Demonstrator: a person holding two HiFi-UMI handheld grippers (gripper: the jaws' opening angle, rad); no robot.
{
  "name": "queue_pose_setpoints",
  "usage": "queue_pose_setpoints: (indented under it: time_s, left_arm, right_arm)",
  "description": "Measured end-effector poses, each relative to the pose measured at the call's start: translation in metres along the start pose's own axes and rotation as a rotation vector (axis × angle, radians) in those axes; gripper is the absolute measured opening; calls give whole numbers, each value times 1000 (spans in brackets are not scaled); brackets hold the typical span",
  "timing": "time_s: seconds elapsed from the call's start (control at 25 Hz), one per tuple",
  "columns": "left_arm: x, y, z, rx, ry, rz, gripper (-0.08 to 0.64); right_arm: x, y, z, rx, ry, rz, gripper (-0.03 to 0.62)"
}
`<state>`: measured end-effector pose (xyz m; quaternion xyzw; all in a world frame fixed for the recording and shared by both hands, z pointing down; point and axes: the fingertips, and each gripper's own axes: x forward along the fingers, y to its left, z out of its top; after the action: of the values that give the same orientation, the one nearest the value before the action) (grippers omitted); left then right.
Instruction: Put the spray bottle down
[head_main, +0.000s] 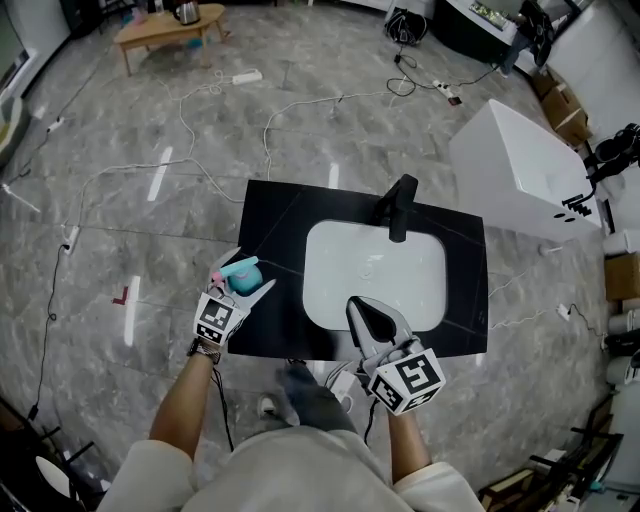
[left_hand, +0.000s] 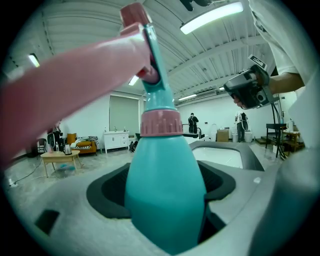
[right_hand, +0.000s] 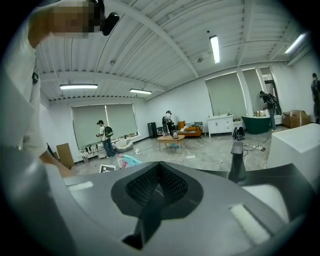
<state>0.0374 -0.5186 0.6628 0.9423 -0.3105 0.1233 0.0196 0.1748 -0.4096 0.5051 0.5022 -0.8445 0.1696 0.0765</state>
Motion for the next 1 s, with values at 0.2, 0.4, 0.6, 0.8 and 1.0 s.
queue_pose_setpoints:
  time_s: [0.2,0.4,0.6,0.8,1.0]
  left_arm:
    - [3,-5,-4,14,-7,-23,399]
    - [3,-6,-12,15,4,-27,399]
    - [2,-9,-24,3,16,-35,400]
    - [-3,-9,-28,-25,0,-17,400]
    - [-3,-11,-31,-52,-16,-4,421]
  right_arm:
    - [4,-2,-9,12,21,12,6]
    - [8,7,-12,19,23,41,50]
    - [6,7,-15,7,33,26,44]
    - [1,5,-18,1,40,0,41]
    - [-5,3,-22,11,43,-13,34]
